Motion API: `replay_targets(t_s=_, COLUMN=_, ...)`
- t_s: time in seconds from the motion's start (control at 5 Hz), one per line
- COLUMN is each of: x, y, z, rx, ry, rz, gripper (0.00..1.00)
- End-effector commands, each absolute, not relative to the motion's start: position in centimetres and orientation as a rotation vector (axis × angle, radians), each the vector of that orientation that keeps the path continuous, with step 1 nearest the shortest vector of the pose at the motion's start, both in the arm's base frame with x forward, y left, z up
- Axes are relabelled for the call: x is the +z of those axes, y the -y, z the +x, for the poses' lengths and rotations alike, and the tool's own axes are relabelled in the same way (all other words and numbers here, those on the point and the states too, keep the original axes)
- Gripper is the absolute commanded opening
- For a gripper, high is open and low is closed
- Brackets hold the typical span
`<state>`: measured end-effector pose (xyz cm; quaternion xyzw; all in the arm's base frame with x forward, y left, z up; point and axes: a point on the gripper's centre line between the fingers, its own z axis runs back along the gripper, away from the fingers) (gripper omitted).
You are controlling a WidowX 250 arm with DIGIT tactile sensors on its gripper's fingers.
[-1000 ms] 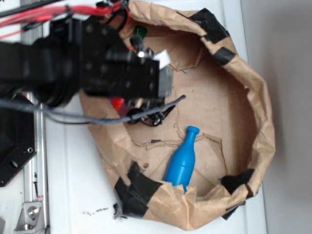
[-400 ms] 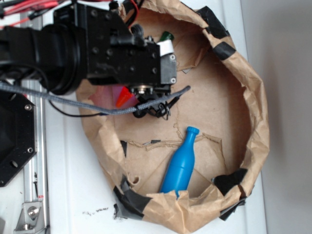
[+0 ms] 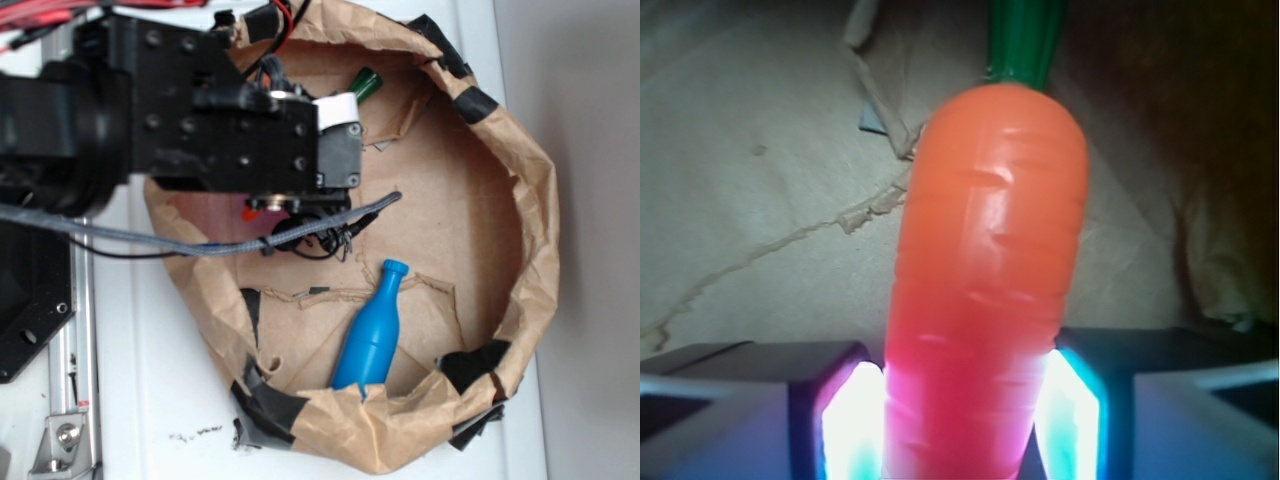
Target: Grab the carrot.
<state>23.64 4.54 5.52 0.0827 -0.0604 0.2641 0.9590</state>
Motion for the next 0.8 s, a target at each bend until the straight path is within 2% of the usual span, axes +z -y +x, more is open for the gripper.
replay_targets(t_s=0.0, x=14.6, y=-3.1, z=24.2, rx=0.228, ry=0.307, rz=0.090, gripper=0.00)
replay_targets(t_s=0.2, x=18.7, y=-1.5, z=23.9, rx=0.156, ry=0.361, rz=0.113, gripper=0.00)
replay_targets(t_s=0.4, x=19.7, y=-1.2, z=23.1, rx=0.153, ry=0.365, rz=0.118, gripper=0.00)
replay_targets(t_s=0.6, x=19.7, y=-1.4, z=22.3, rx=0.170, ry=0.361, rz=0.141, gripper=0.00)
